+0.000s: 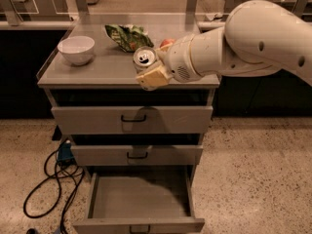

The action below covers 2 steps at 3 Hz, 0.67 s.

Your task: Pick 7up can from bottom drawer and place on counter

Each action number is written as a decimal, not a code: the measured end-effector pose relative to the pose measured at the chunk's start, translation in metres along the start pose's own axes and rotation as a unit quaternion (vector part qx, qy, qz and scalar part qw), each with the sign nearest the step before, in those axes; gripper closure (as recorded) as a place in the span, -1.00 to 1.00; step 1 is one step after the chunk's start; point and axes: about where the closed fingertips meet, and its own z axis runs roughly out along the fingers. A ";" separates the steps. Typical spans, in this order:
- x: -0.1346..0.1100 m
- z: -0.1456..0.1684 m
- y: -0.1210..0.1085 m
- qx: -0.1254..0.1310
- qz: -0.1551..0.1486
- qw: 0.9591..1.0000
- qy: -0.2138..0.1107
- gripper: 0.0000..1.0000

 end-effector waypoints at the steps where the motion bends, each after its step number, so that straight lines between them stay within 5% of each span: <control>1: -0.008 -0.001 -0.017 0.004 0.008 1.000 0.001 1.00; 2: -0.015 0.009 -0.054 -0.006 0.024 1.000 0.009 1.00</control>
Offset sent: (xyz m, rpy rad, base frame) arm 0.1226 -0.0184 0.0889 0.0481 0.0228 -0.0393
